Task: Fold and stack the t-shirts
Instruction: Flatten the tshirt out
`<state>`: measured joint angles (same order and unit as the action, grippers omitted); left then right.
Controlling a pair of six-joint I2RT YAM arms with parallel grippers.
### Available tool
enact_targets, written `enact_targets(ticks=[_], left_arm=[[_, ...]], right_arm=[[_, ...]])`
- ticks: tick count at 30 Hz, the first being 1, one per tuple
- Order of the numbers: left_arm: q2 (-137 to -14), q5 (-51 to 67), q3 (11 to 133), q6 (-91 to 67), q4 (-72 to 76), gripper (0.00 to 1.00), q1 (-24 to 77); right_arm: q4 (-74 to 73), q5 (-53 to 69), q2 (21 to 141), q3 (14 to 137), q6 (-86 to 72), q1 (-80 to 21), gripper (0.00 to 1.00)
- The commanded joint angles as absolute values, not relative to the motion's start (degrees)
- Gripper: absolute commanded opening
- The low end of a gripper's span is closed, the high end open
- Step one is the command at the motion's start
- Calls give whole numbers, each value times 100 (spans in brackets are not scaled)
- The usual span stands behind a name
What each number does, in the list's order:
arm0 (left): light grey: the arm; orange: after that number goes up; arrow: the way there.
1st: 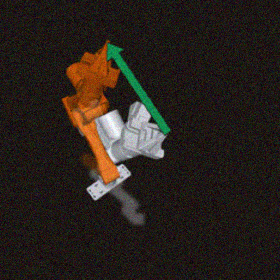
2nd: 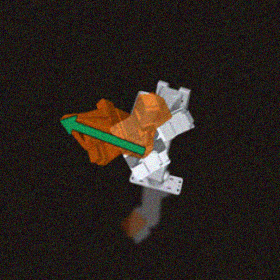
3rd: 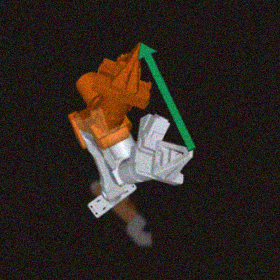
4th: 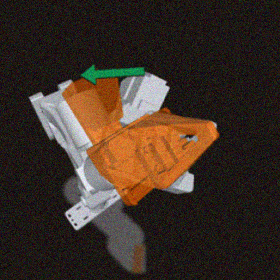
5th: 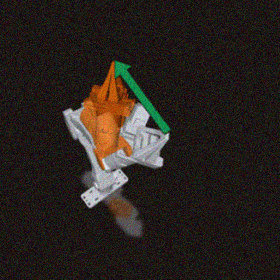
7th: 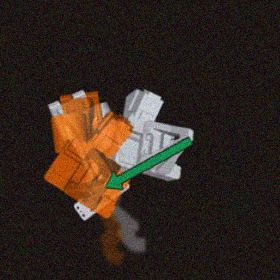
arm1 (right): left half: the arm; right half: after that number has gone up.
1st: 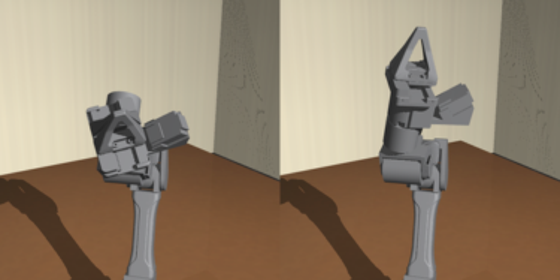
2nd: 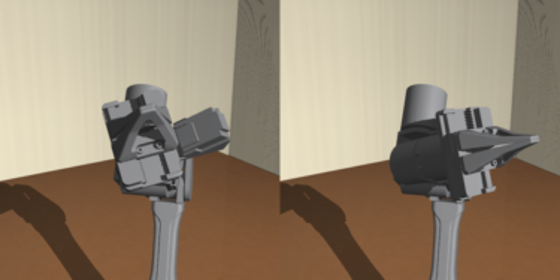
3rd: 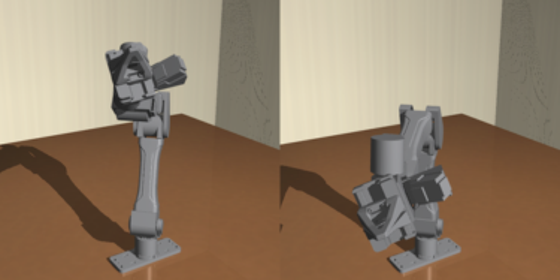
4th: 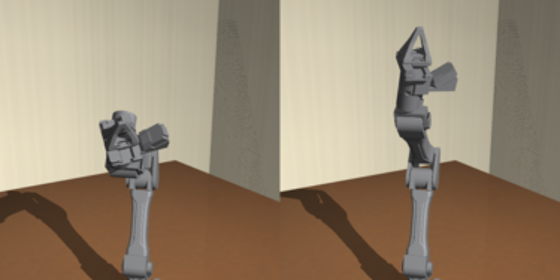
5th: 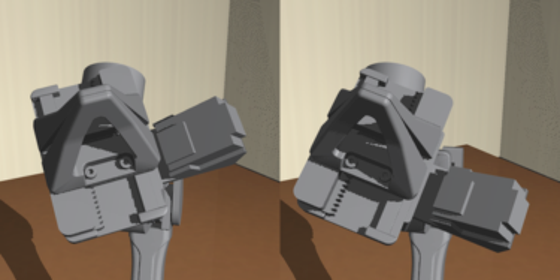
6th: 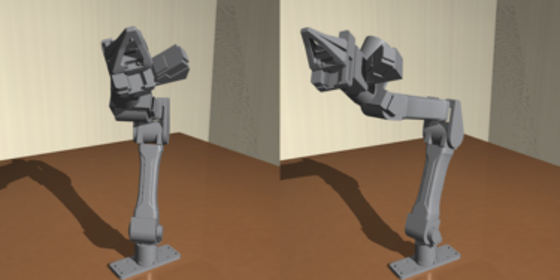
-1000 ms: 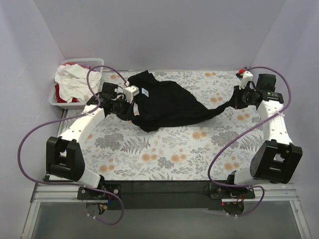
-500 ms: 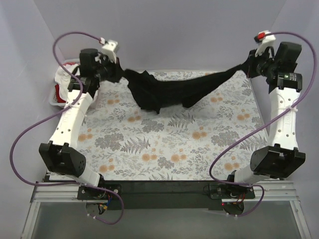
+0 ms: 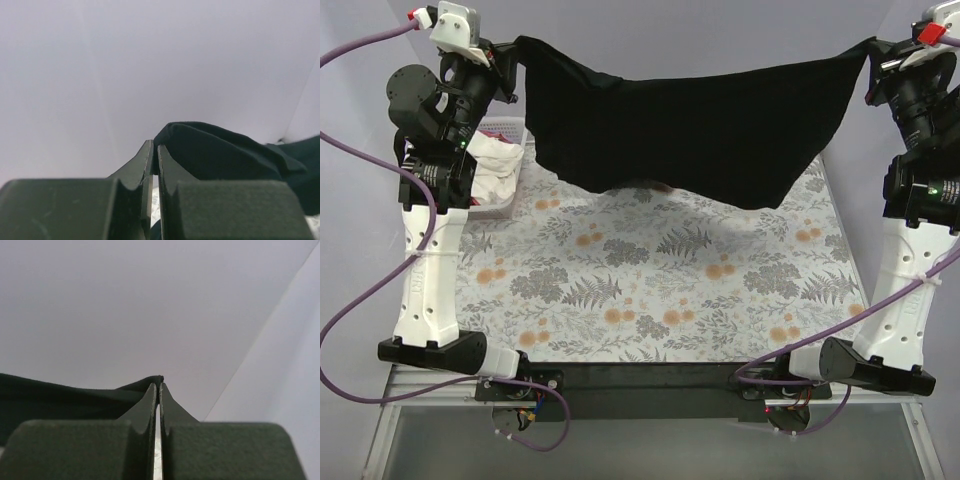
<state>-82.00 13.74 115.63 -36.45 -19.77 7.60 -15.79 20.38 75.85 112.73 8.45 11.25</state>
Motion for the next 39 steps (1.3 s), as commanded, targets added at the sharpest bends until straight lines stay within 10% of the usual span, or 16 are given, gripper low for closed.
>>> enact_targets(ticks=[1, 30, 39], left_arm=[[-7990, 976, 11208, -3595, -1574, 0, 747], [-5168, 677, 11091, -3393, -1406, 0, 615], [-5318, 931, 9917, -3393, -1732, 0, 615]], right_arm=[[-730, 1477, 7515, 11083, 1037, 1143, 1], [-326, -139, 4526, 10634, 1784, 1151, 1], [-132, 1104, 4465, 9187, 1916, 1151, 1]])
